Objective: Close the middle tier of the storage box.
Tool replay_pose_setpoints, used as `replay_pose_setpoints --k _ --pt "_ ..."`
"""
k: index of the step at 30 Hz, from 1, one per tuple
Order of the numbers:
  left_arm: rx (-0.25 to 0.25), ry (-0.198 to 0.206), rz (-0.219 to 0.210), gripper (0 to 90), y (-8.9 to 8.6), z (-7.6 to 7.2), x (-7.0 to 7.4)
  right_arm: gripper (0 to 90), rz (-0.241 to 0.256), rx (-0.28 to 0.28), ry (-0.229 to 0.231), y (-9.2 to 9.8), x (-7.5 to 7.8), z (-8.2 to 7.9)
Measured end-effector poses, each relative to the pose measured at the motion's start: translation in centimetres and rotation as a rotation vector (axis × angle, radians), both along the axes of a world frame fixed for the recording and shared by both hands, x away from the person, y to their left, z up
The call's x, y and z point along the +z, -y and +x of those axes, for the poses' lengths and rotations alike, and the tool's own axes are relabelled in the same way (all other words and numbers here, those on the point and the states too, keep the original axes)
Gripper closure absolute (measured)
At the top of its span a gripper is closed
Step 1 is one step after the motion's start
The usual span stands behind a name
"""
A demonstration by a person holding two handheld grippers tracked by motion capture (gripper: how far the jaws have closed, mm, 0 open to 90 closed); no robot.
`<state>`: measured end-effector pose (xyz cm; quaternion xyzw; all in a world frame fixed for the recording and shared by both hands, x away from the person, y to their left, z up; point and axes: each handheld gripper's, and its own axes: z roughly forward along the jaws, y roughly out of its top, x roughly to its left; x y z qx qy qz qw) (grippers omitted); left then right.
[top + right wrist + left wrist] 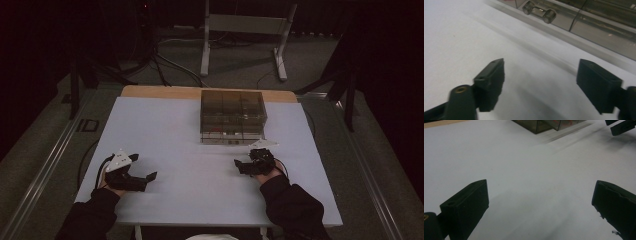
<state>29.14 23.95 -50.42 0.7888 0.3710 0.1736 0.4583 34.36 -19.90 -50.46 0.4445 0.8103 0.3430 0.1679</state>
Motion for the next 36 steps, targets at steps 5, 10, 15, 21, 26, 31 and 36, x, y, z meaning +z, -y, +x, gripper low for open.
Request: replay_pose_setpoints --k 5,10,15,21,26,31,36 --pt "0.000 -0.001 0.000 2.5 0.0 0.0 0.0 32.4 -0.021 0.011 0.013 -0.3 0.0 -0.1" --pt "-0.001 0.000 0.000 2.5 0.0 0.0 0.0 37.4 -0.043 0.005 0.018 -0.6 0.0 -0.2" --pt "-0.002 -0.003 0.002 2.5 0.1 0.0 -0.1 48.4 -0.058 -0.003 0.033 -0.7 0.2 -0.3" --pt "-0.003 -0.003 0.001 2.5 0.1 0.0 -0.1 65.3 -0.067 0.011 0.053 -0.7 0.5 -0.4" --pt "-0.002 -0.004 0.002 2.5 0.1 0.0 -0.1 77.1 -0.061 0.018 0.056 -0.6 0.8 -0.4" --pt "-0.004 -0.006 0.002 2.5 0.1 0.0 -0.1 84.0 -0.067 0.019 0.071 -0.4 1.0 -0.5" --pt "-0.004 -0.006 0.002 2.5 0.1 0.0 -0.1 88.6 -0.067 0.010 0.083 -0.3 1.3 -0.5"
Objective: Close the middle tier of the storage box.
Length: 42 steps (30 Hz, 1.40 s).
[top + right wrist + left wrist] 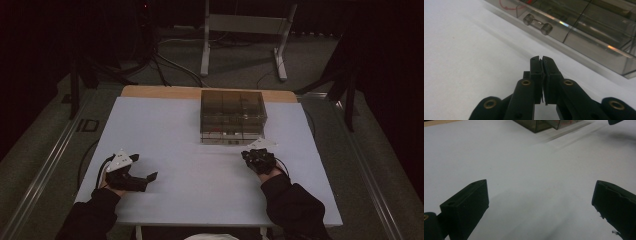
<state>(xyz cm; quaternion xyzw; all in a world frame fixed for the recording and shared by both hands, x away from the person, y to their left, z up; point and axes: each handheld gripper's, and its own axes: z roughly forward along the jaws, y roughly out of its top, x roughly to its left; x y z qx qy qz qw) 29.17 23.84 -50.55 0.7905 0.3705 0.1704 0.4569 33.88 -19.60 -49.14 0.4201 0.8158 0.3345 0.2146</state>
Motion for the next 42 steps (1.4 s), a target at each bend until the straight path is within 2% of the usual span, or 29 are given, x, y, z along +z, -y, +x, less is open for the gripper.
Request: replay_pose_setpoints --k 4,11,23,42 --pt "0.000 0.002 0.001 2.5 0.0 0.0 0.0 90.0 -0.005 -0.008 0.017 0.1 0.2 -0.1" --pt "-0.001 0.001 0.002 2.5 0.1 0.0 0.0 90.0 -0.002 0.009 0.051 -0.1 0.5 -0.1" --pt "-0.002 0.003 0.001 2.5 0.1 0.0 0.1 90.0 0.010 0.014 0.096 -0.5 0.9 0.8" --pt "-0.003 0.005 0.000 2.5 0.0 0.0 0.1 90.0 -0.002 -0.020 0.074 -0.8 0.1 2.4"
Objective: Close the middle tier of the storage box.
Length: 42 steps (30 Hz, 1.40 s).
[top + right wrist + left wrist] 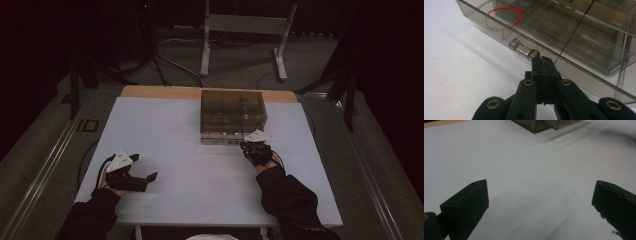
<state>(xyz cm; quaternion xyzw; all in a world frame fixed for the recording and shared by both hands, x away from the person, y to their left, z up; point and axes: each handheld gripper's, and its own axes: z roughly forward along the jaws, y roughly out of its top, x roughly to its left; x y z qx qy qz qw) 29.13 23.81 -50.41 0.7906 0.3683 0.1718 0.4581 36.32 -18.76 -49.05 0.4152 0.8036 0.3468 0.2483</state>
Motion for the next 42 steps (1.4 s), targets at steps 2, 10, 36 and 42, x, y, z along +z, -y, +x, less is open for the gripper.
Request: replay_pose_setpoints --k 2,10,36,42 --pt "0.000 0.001 0.002 2.5 0.0 0.0 0.0 90.0 0.004 -0.002 -0.009 0.0 -0.2 0.2" --pt "0.000 0.003 0.001 2.5 0.0 -0.1 0.0 90.0 -0.005 -0.008 -0.022 -0.1 -0.6 0.5" --pt "-0.005 0.000 -0.003 2.5 0.0 0.0 0.0 90.0 0.000 -0.033 -0.028 0.2 -0.5 1.5" --pt "-0.004 0.000 -0.003 2.5 0.0 0.0 0.0 90.0 -0.002 -0.034 -0.026 0.1 -0.4 1.7"
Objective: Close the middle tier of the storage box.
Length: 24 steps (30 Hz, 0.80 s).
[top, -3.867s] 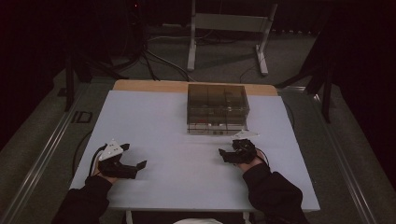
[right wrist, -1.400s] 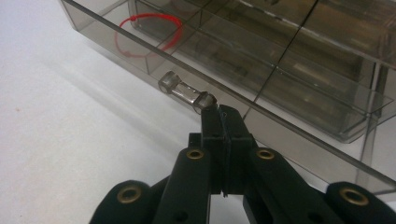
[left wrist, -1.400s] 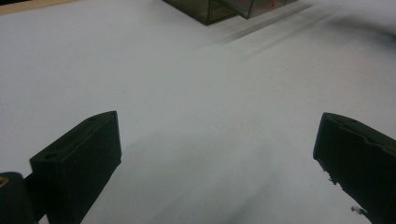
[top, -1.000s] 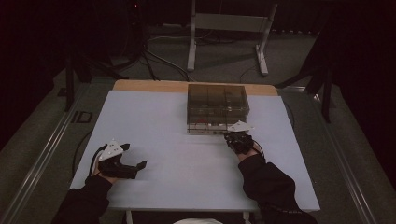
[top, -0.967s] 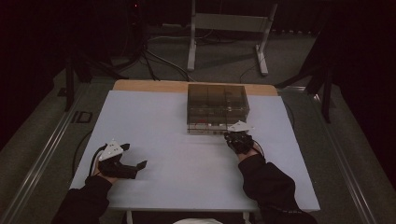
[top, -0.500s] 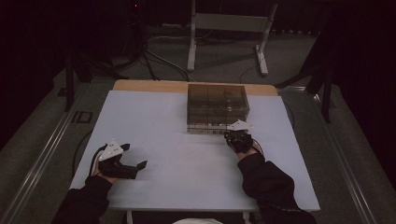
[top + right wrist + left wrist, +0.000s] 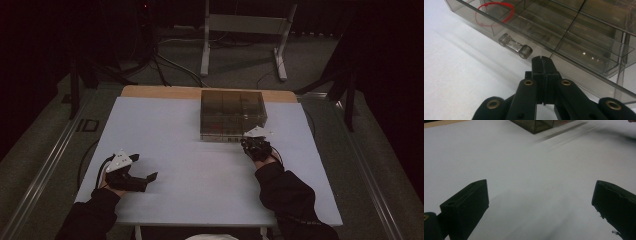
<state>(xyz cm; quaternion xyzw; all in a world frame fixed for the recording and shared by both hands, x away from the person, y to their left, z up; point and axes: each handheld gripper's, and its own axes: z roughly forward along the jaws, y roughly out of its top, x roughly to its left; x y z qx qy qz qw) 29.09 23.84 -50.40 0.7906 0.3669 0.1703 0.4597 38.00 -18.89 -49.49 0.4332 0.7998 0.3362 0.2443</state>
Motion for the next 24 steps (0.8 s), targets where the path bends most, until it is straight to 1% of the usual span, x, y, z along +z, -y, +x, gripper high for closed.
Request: replay_pose_setpoints --k 13,16,24 --pt "-0.004 -0.003 0.005 2.5 -0.01 0.00 -0.04 90.0 -0.001 -0.003 0.000 -0.08 0.05 0.43" --pt "0.000 -0.001 -0.002 2.5 -0.02 0.01 -0.01 90.0 -0.003 -0.004 0.001 -0.12 0.05 0.51" --pt "-0.001 -0.002 0.001 2.5 -0.01 0.00 -0.03 90.0 -0.003 -0.010 0.001 -0.13 0.04 0.70"
